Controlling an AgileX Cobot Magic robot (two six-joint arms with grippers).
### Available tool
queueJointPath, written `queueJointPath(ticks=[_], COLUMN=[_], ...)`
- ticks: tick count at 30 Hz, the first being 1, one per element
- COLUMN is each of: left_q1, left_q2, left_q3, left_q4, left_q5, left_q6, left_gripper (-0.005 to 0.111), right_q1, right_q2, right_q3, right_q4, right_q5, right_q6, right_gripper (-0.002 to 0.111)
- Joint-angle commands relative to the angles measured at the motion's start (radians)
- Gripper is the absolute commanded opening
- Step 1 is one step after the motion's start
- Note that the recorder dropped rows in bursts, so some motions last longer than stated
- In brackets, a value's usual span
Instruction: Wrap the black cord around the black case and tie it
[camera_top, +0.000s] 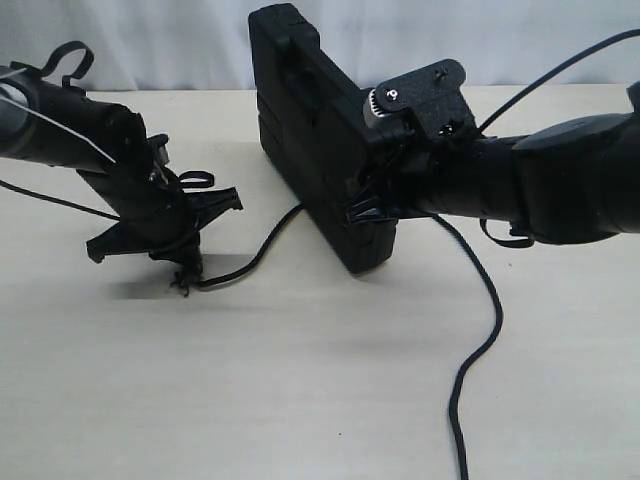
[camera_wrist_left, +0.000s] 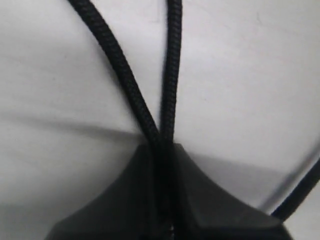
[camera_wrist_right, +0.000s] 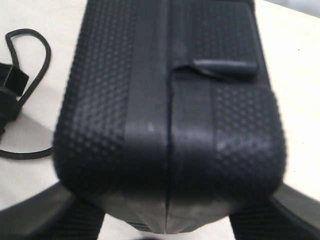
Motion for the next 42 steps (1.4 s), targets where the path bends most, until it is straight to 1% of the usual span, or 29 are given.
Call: queueJointPath(ticks=[1,7,9,12,15,17,20,24,26,30,32,33,34,35,36,38,39,40,42], left_q1=[-0.007,-0.003,0.003,0.016,0.039,0.044,0.044,0.050,0.051,0.051,0.051,0.049,0.049,0.049,0.049,0.049,0.049,0.049,0.049], left_q2=[0.010,-0.075,-0.106,-0.136,-0.150,-0.150,-0.154,-0.176,-0.193,-0.256,-0.291,-0.303,-0.303,-0.303,-0.303,-0.303,-0.303,-0.303,-0.303], left_q3=[-0.009,-0.014,-0.014,-0.014,-0.014,-0.014,-0.014,-0.014,-0.014,-0.014,-0.014,-0.014,-0.014,-0.014,-0.014,-0.014,-0.014,-0.014,-0.014], left_q4=[0.019,0.019,0.019,0.017,0.017,0.020,0.018,0.017,0.018,0.018,0.018,0.007,-0.018,-0.097,-0.149,-0.340,-0.428,-0.505,-0.575], left_q5=[0.009,-0.001,0.005,0.005,0.005,0.008,-0.006,-0.035,-0.057,-0.099,-0.095,-0.065,-0.039,0.014,0.041,0.124,0.166,0.195,0.215], left_q6=[0.197,0.607,0.700,0.764,0.764,0.775,0.819,0.853,0.880,1.014,1.118,1.204,1.263,1.400,1.474,1.756,1.844,1.911,1.922], left_gripper=[0.000,0.000,0.000,0.000,0.000,0.000,0.000,0.000,0.000,0.000,0.000,0.000,0.000,0.000,0.000,0.000,0.000,0.000,0.000], right_q1=[0.000,-0.002,-0.002,-0.002,-0.002,-0.002,-0.002,0.000,0.000,0.000,0.000,0.000,0.000,0.000,0.000,0.000,0.000,0.000,0.000], right_q2=[0.018,0.008,0.008,-0.004,-0.047,-0.077,-0.091,-0.096,-0.105,-0.077,-0.042,-0.030,-0.028,-0.028,-0.028,-0.028,-0.028,-0.028,-0.028], right_q3=[0.007,0.007,0.007,0.005,0.005,0.005,0.009,0.004,0.002,0.008,0.008,0.008,0.008,0.008,0.008,0.008,0.008,0.008,0.008], right_q4=[0.003,0.001,0.001,-0.006,-0.006,-0.006,-0.006,-0.006,-0.006,-0.006,-0.006,-0.006,-0.006,-0.006,-0.006,-0.006,-0.006,-0.006,-0.006], right_q5=[0.053,0.007,0.001,-0.021,-0.065,-0.076,-0.081,-0.174,-0.186,-0.192,-0.203,-0.159,-0.134,-0.114,-0.113,-0.107,-0.092,-0.070,-0.043], right_q6=[0.049,0.036,0.026,0.026,-0.001,-0.051,-0.069,-0.106,-0.143,-0.157,-0.157,-0.157,-0.157,-0.154,-0.149,-0.149,-0.149,-0.149,-0.149], right_gripper=[0.004,0.004,0.004,0.004,0.004,0.004,0.004,0.004,0.004,0.004,0.004,0.004,0.004,0.004,0.004,0.004,0.004,0.004,0.004])
